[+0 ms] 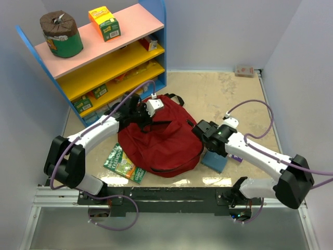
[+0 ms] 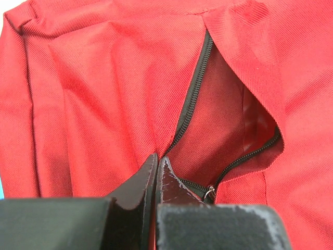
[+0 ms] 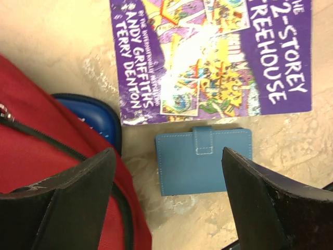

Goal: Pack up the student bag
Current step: Pick up the personal item from the center of the board.

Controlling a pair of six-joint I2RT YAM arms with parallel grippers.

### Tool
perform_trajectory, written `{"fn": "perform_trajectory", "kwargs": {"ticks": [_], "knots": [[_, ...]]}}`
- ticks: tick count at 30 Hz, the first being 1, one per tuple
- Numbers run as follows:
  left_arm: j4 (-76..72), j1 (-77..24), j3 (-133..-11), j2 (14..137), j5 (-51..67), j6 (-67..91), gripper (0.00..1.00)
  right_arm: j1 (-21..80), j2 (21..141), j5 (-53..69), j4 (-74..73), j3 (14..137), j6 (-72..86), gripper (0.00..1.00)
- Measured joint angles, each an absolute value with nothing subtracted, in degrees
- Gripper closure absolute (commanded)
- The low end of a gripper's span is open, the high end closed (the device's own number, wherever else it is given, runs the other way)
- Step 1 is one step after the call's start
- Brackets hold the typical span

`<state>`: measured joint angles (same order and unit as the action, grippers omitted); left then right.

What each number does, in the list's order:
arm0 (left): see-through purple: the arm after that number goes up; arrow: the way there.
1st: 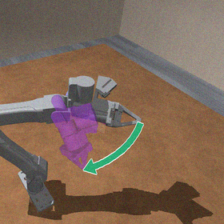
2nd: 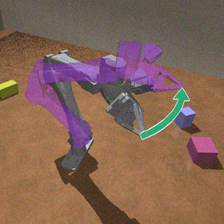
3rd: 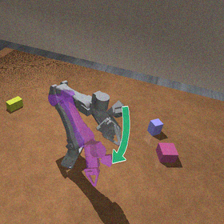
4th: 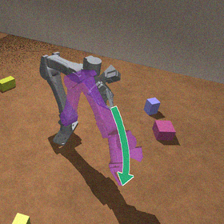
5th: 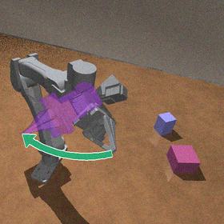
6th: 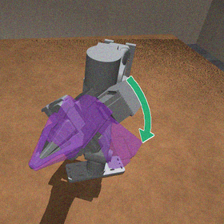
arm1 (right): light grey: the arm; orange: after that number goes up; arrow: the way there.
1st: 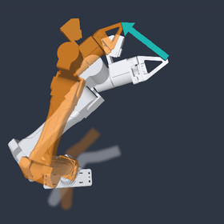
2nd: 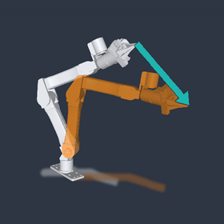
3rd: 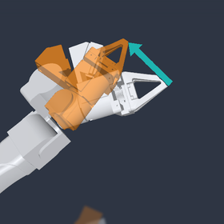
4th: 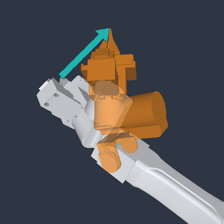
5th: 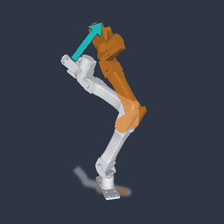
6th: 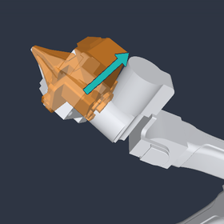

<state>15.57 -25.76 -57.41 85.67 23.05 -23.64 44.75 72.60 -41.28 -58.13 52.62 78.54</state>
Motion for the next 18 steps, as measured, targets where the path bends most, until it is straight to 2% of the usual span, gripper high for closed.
{"fn": "perform_trajectory", "kwargs": {"ticks": [3,6,18], "knots": [[15.6,-25.5,-57.3,85.6,22.8,-23.7,1.0,43.8,71.4,-41.0,-58.6,51.3,78.3,0.16],[15.6,-25.5,-57.3,85.6,22.8,-23.8,1.0,43.8,75.0,-40.0,-58.3,50.3,77.8,0.16],[16.0,-25.5,-57.3,84.5,22.9,-23.9,1.0,43.8,83.6,-36.0,-49.7,47.6,74.7,0.3]]}}
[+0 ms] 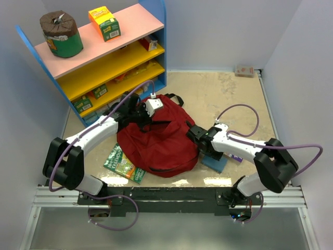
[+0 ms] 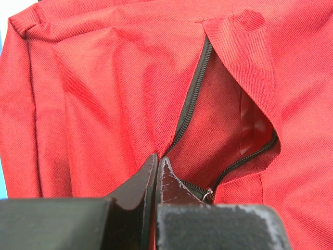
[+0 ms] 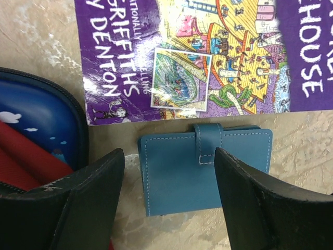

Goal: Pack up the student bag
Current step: Pick up the personal item from the center of the board.

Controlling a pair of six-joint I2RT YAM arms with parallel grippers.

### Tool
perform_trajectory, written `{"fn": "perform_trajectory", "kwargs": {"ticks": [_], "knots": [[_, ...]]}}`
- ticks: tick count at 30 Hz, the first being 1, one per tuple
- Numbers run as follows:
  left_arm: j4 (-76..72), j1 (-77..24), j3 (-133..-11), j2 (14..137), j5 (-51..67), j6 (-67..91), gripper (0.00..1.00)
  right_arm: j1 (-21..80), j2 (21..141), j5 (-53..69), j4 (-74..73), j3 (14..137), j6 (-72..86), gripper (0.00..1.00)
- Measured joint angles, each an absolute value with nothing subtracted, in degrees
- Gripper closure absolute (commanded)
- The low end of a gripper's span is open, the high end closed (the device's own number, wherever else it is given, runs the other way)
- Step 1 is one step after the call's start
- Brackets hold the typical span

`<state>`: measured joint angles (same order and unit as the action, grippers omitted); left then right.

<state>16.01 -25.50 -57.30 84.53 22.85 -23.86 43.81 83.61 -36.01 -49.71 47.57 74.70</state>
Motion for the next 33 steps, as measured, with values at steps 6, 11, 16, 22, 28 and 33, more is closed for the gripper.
{"fn": "perform_trajectory", "kwargs": {"ticks": [6,11,16,22,28,33], "knots": [[16.1,-25.5,-57.3,84.5,22.9,-24.5,1.0,43.8,85.5,-35.0,-47.0,45.6,73.9,0.39],[16.4,-25.5,-57.3,84.5,22.9,-24.6,1.0,43.8,86.2,-35.4,-46.6,45.6,72.6,0.46],[16.5,-25.5,-57.3,84.5,23.0,-24.6,1.0,44.0,86.8,-35.5,-45.9,45.7,71.5,0.55],[16.9,-25.5,-57.3,84.4,23.2,-24.7,1.0,45.8,87.4,-36.6,-46.0,45.8,71.2,0.99],[17.0,-25.5,-57.3,83.9,23.2,-24.7,1.0,46.4,86.4,-36.3,-46.0,45.8,71.4,1.0],[17.0,-25.5,-57.3,83.5,23.2,-24.7,1.0,47.1,82.2,-34.3,-46.2,45.5,72.4,1.0]]}}
